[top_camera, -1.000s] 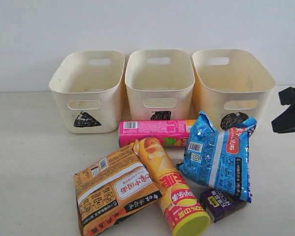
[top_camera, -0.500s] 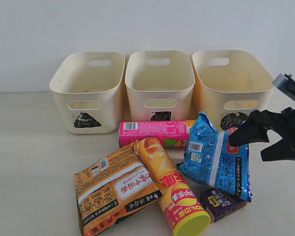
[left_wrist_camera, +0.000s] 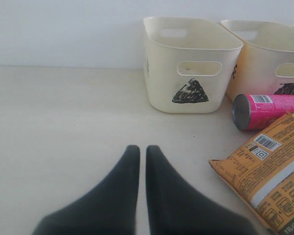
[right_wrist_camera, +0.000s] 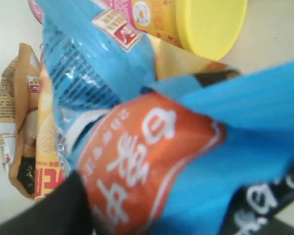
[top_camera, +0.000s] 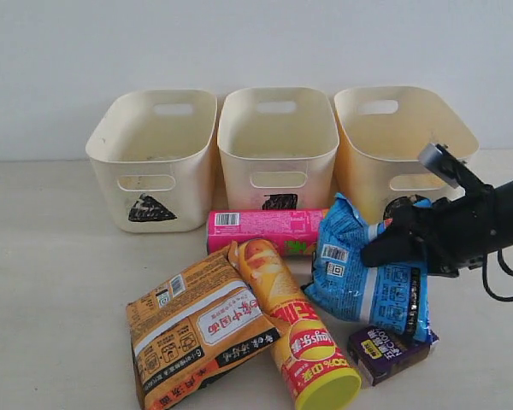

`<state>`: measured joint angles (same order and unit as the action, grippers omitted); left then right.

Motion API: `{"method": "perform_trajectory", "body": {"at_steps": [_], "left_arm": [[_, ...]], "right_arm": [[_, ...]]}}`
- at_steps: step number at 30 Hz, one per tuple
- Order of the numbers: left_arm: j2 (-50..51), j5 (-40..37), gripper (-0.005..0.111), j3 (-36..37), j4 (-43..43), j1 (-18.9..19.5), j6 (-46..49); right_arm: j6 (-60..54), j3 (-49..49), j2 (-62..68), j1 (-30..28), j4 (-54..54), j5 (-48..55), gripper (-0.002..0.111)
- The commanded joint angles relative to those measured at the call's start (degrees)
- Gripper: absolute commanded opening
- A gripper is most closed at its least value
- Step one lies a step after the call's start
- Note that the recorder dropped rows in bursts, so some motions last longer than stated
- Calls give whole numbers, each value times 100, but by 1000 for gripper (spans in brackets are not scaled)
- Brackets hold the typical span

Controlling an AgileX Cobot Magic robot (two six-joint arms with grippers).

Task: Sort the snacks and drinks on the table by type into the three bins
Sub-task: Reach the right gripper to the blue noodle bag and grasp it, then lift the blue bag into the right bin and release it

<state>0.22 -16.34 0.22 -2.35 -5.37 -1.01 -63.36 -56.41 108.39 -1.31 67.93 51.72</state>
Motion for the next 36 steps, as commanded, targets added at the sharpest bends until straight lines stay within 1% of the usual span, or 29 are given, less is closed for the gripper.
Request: {"method": "perform_trajectory", "body": {"at_steps": [1, 6, 13, 18, 24, 26, 31, 36], "left_arm": [[-22, 49, 4, -22, 19, 13, -47], [-22, 49, 4, -22, 19, 13, -47], [-22, 36, 4, -22, 19, 13, -47], [-22, 36, 4, -22, 19, 13, -47], [-22, 36, 4, -22, 19, 13, -47], [-22, 36, 4, -22, 19, 13, -47], [-22, 46, 4, -22, 19, 13, -47], [-22, 46, 4, -22, 19, 13, -47]], "right_arm": [[-84, -38, -32, 15, 12, 105, 1], [-85, -49, -173, 15, -166, 376, 1], [365, -236, -896, 15, -478, 462, 1], [867, -762, -1422, 15, -675, 852, 0], [1275, -1578, -1653, 15, -712, 868, 0], [1380, -1853, -1642, 15, -761, 607, 0], [1539, -2239, -1614, 15, -882, -899, 0], [1527, -2534, -1258, 15, -856, -1890, 0]]}}
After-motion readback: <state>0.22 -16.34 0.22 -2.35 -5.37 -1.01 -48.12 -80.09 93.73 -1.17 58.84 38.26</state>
